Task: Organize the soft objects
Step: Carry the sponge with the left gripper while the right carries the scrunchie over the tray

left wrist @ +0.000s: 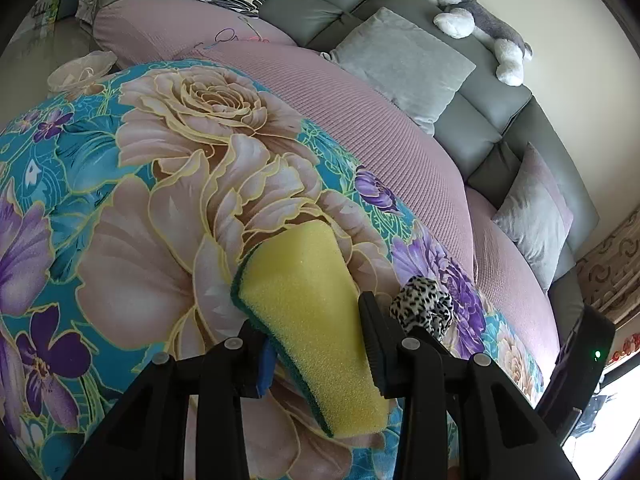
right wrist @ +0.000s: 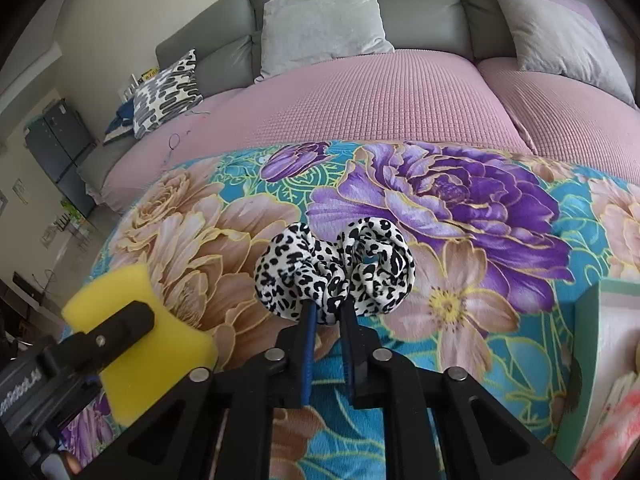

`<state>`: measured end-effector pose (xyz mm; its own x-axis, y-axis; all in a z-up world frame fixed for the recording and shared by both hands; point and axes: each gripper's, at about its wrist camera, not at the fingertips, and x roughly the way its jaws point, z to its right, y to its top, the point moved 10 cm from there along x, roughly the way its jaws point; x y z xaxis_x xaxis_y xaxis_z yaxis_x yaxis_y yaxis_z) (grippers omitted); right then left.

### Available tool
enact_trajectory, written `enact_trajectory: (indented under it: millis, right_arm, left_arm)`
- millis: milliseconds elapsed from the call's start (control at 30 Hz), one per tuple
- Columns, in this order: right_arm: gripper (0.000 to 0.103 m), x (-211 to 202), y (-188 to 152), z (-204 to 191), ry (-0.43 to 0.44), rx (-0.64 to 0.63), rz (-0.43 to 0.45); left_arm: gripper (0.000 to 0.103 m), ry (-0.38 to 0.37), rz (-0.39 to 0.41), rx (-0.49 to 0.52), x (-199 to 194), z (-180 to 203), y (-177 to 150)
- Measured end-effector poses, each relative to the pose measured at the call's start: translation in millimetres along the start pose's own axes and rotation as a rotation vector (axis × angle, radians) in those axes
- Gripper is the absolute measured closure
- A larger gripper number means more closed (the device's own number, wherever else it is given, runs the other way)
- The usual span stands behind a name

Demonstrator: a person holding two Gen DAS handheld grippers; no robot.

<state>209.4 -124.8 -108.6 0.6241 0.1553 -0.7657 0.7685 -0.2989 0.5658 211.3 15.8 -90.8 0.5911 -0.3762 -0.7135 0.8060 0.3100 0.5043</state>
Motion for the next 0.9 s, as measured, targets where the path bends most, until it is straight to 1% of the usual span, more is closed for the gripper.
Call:
enact_trajectory:
  millis: [133,367,500,633,700,900]
  right_arm:
    - [0.092,-20.8,-4.7,0.9,0.011,0.005,0.023]
    - [0.092,-91.7,-16.2,6.4,0.014,0.020,0.108]
    - [0.092,-139.0,-24.0,13.2,-0.011,0.027,0.168]
    - [0.092,-177.3,-33.1,22.8,-0.050,0.043,0.220]
    - [0.092,-193.3,-40.1,28.3,-0.051,0.064,0.236]
    - [0.092,-236.1,-63.2,46.8,-0.096,0.117,0.269]
  left_arm:
    - [0.064,-0.004,0.002,0.009,-5.6,4.0,0.1]
    - [0.064,-0.034,0.018,0.052,-30.6,24.1,-7.8]
    - [0.064,-0.062,0.024,0.119,-49.8,46.1,-20.0]
    - [0.064,-0.085,0.041,0.186,-66.6,67.6,-27.7]
    - [0.064,-0.092,0.049,0.219,-75.0,77.8,-32.3]
    - [0.064,-0.119,0.068,0.305,-96.0,102.0,-47.3]
